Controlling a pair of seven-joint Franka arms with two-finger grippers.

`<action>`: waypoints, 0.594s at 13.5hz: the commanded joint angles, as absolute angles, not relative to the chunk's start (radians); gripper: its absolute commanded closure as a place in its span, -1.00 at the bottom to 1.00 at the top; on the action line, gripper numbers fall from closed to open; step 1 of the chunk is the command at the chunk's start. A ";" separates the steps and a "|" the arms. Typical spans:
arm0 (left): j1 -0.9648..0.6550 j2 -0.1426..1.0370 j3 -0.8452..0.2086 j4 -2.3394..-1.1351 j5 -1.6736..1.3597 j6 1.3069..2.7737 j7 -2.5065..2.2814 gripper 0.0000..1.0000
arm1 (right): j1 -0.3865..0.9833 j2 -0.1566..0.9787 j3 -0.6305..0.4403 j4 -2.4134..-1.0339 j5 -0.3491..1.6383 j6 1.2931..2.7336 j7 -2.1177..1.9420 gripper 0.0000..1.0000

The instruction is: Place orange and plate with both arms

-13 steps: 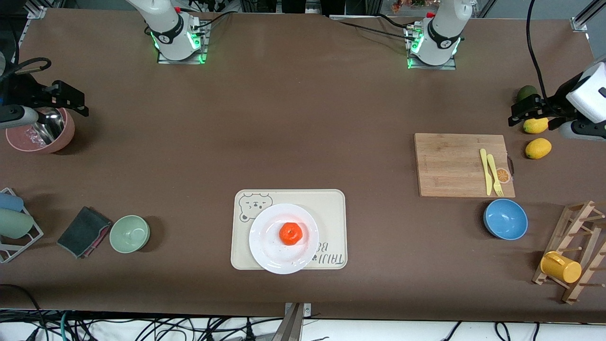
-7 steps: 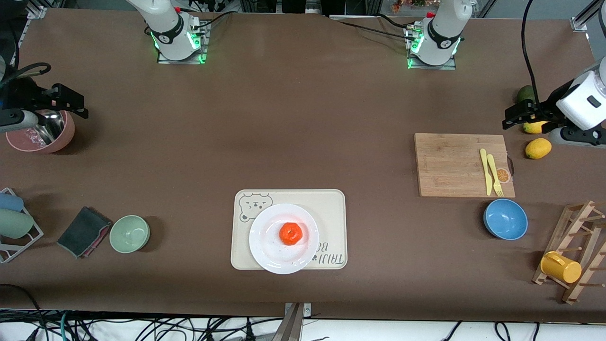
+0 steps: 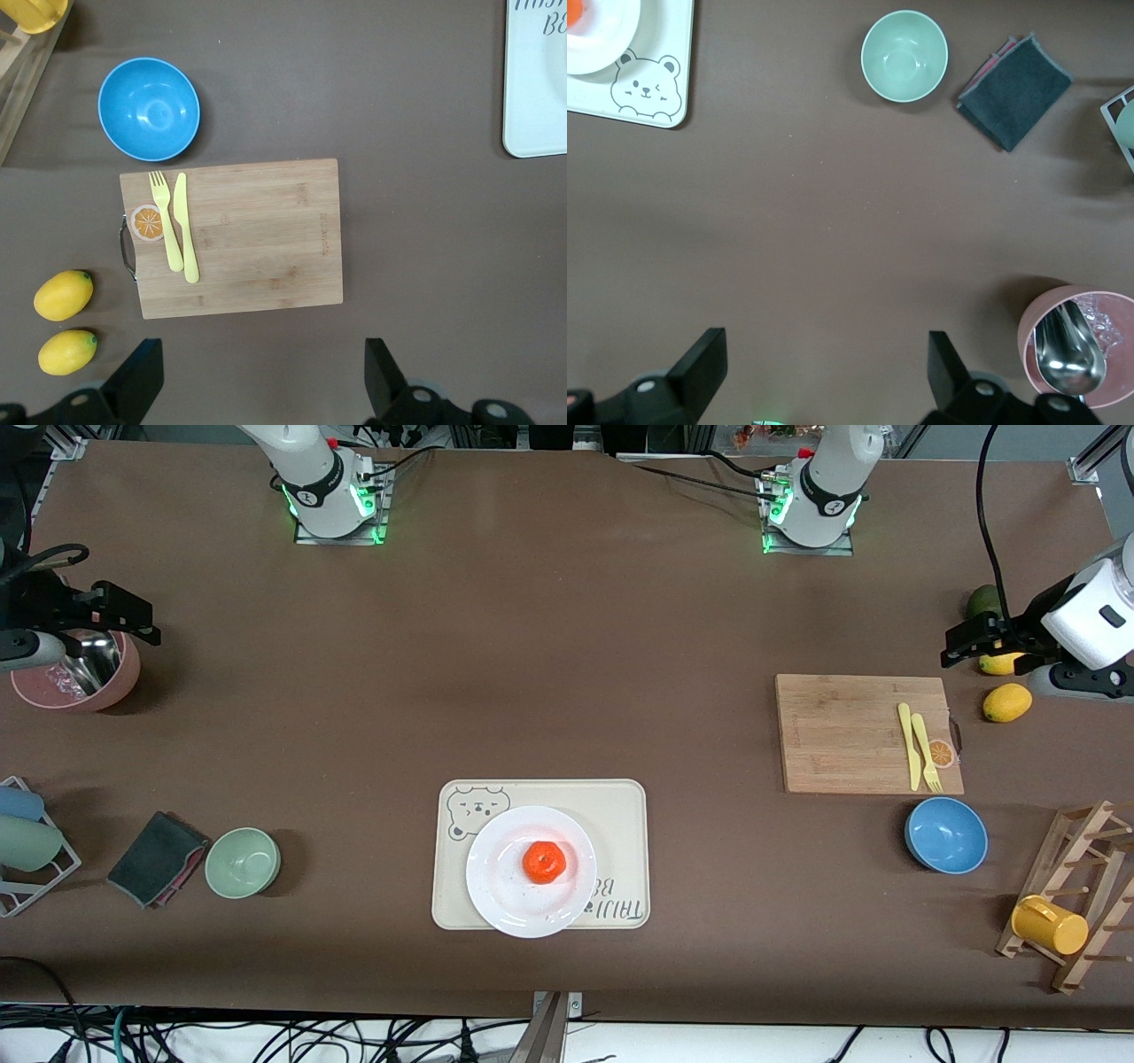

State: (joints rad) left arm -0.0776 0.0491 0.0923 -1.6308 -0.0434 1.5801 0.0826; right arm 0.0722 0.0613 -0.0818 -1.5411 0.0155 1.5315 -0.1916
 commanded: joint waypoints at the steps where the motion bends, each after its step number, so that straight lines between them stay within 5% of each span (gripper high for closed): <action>1: -0.074 0.060 0.091 -1.601 -0.026 1.566 0.089 -1.00 | 0.077 0.072 -0.080 -1.514 0.011 1.508 -0.189 -1.00; 8: -0.072 0.060 0.091 -1.589 -0.026 1.565 0.089 -1.00 | 0.069 0.064 -0.087 -1.497 0.008 1.509 -0.181 -1.00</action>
